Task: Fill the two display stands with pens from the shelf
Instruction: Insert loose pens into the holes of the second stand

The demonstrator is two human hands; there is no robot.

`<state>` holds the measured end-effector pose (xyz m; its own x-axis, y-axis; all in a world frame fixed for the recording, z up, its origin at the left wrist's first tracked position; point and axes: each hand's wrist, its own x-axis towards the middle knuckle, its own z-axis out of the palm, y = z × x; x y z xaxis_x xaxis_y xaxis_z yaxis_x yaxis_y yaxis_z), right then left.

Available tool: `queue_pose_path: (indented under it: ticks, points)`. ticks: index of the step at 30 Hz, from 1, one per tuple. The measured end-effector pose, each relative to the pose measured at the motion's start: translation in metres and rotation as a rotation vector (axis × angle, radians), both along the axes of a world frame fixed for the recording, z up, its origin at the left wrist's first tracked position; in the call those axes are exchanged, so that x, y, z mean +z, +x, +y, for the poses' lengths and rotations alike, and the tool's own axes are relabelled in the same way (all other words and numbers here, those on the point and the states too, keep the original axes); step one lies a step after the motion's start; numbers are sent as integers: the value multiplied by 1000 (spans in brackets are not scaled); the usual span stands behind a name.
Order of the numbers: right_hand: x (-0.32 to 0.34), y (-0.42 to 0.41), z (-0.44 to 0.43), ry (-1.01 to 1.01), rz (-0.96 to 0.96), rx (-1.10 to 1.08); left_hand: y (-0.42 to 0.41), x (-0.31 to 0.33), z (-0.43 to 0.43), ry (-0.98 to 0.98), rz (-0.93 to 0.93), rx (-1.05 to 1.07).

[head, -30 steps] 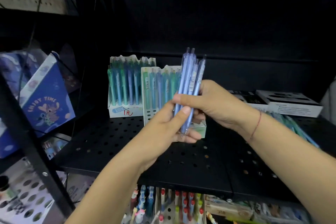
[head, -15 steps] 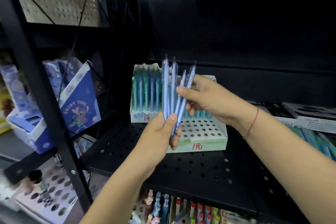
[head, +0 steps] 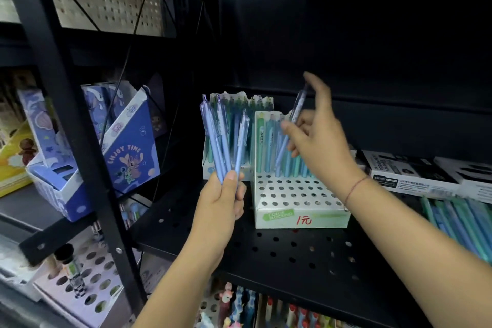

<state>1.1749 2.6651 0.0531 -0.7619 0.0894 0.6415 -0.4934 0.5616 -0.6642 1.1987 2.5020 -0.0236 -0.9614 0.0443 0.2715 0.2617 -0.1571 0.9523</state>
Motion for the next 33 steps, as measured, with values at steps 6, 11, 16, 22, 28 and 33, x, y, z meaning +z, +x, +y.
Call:
queue_pose_path:
  ticks: [6,11,16,22,28,33]
  points:
    - [-18,-11,-8,227,54,-89,1,-3,-1,-16,5,-45]
    - [-27,-11,-12,326,54,-55,1,-5,-4,-3,-7,-57]
    - [-25,-12,-9,363,143,-134,1,-6,-5,9,-12,-59]
    - [-30,-18,-2,333,-42,-63,1,-7,-5,6,-15,-68]
    - [-25,-6,-11,56,-32,34,2,-7,-4,-5,-4,-78]
    - [-21,7,-25,-278,-241,350,4,-6,-3,-46,30,-119]
